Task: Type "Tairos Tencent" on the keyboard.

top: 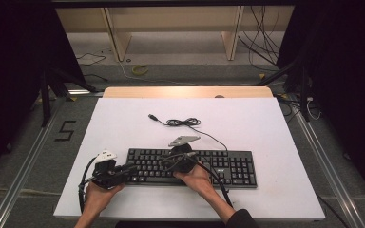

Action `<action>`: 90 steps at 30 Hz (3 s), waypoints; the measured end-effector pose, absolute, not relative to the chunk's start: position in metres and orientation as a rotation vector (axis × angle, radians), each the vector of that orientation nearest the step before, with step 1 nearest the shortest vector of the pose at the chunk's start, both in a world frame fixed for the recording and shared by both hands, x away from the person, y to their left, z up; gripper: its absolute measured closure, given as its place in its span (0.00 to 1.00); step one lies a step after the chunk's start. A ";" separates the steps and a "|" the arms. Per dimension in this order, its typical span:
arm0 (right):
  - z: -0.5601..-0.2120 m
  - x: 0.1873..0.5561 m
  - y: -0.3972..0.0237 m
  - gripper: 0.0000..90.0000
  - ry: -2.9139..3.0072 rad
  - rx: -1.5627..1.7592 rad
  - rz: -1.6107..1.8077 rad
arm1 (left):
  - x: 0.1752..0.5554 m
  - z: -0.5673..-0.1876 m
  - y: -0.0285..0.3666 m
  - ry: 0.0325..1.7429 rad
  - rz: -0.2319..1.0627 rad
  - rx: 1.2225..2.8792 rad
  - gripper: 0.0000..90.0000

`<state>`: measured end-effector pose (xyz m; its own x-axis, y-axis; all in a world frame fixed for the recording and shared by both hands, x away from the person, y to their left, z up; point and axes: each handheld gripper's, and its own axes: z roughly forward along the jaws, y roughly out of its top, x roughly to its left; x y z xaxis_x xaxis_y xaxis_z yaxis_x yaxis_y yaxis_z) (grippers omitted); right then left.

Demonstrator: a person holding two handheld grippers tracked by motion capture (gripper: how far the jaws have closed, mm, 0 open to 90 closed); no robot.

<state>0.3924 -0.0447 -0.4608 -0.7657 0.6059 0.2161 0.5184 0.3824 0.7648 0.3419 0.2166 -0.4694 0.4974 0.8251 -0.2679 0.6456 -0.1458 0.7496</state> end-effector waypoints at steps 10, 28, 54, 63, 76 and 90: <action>-0.456 0.386 -0.053 0.60 2.535 1.001 1.393 | 0.345 -0.464 0.212 1.217 0.252 1.860 0.55; -0.456 0.372 -0.074 0.43 2.508 1.011 1.445 | 0.354 -0.458 0.208 1.198 0.254 1.853 0.40; -0.459 0.358 -0.093 0.39 2.501 1.011 1.463 | 0.368 -0.456 0.196 1.184 0.251 1.906 0.59; -0.459 0.355 -0.098 0.39 2.494 1.016 1.469 | 0.366 -0.456 0.197 1.182 0.277 1.939 0.85; -0.459 0.351 -0.104 0.38 2.482 1.020 1.479 | 0.364 -0.459 0.200 1.188 0.274 1.999 0.99; -0.458 0.347 -0.112 0.37 2.471 1.029 1.485 | 0.368 -0.470 0.198 1.228 0.262 2.044 0.99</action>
<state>0.3472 -0.1120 -0.4585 -0.7712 0.5808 0.2605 0.5026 0.3045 0.8091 0.3678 0.1980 -0.4704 0.5239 0.8314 -0.1851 0.6840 -0.2811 0.6732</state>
